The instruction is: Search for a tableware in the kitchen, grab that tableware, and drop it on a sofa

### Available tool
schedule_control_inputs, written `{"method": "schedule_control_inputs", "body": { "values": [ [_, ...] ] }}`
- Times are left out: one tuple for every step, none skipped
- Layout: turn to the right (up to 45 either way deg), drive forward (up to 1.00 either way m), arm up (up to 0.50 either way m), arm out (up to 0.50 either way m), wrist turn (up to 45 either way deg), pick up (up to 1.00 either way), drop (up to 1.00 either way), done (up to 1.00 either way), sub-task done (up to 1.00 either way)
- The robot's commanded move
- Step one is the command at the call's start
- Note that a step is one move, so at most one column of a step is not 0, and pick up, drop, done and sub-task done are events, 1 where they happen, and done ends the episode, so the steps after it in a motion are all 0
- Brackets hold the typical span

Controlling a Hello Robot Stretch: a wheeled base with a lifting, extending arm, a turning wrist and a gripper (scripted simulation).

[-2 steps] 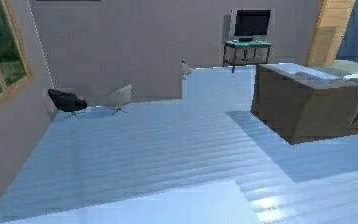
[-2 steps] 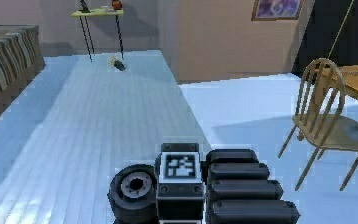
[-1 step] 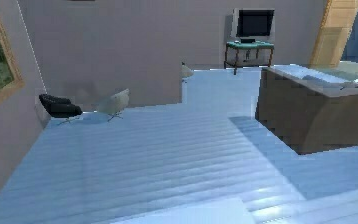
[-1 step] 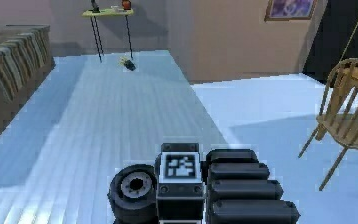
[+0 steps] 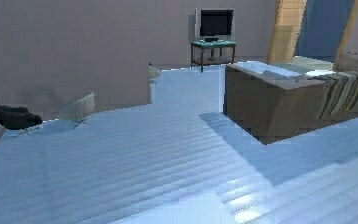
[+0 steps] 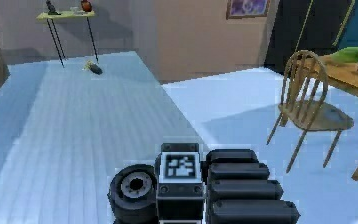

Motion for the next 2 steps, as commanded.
{"method": "schedule_control_inputs", "body": {
  "values": [
    [0.0, 1.00, 0.00, 0.00, 0.0, 0.00, 0.00, 0.00, 0.00],
    [0.0, 1.00, 0.00, 0.00, 0.0, 0.00, 0.00, 0.00, 0.00]
  ]
}}
